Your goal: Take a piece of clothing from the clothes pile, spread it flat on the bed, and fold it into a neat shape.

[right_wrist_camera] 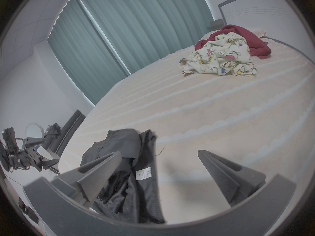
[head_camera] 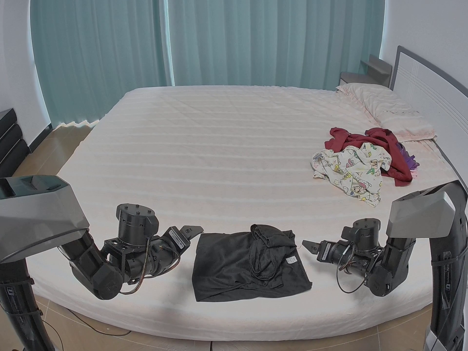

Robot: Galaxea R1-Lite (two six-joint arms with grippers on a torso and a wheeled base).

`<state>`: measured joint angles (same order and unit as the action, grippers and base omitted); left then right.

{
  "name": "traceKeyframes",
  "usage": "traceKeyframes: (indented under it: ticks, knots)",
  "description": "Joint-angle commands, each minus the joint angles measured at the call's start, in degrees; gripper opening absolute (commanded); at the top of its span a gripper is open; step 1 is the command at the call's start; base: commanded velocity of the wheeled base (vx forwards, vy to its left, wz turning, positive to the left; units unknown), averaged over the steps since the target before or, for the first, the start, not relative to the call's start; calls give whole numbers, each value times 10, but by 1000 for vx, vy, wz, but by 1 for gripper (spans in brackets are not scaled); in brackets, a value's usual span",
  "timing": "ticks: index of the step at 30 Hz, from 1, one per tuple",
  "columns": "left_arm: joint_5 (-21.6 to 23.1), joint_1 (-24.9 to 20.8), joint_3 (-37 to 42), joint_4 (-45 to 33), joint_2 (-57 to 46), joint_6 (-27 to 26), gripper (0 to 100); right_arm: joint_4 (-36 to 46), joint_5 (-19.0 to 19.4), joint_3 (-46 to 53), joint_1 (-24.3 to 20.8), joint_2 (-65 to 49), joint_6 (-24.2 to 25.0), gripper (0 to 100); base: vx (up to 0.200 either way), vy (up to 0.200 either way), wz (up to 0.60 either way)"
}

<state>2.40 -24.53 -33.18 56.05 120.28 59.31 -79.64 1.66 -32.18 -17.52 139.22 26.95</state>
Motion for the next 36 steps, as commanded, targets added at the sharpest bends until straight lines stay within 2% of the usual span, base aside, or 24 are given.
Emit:
traceKeyframes:
  ticks: [1, 5, 9, 15, 20, 26, 36]
  knots:
    - [14, 10, 1, 2, 15, 1, 100, 42, -26, -41, -33, -23, -1, 100, 0, 200, 0]
    - [25, 14, 0, 2, 25, 4, 100, 102, -51, -68, -60, -45, -1, 100, 0, 200, 0]
    - [23, 16, 0, 2, 29, 3, 100, 159, -106, -95, -100, -54, -28, 100, 0, 0, 0]
    - [22, 13, 7, 2, 27, 2, 100, 223, -156, -133, -141, -49, -54, 100, 0, 0, 0]
    - [23, 11, 13, 1, 25, 1, 100, 272, -168, -140, -148, -51, -79, 100, 120, 0, 0]
    - [20, 10, 13, 3, 29, -2, 100, 279, -190, -132, -149, -47, -113, 100, 200, 0, 0]
    - [19, 5, 17, 3, 34, -3, 100, 280, -183, -85, -168, -63, -138, 100, 0, 0, 0]
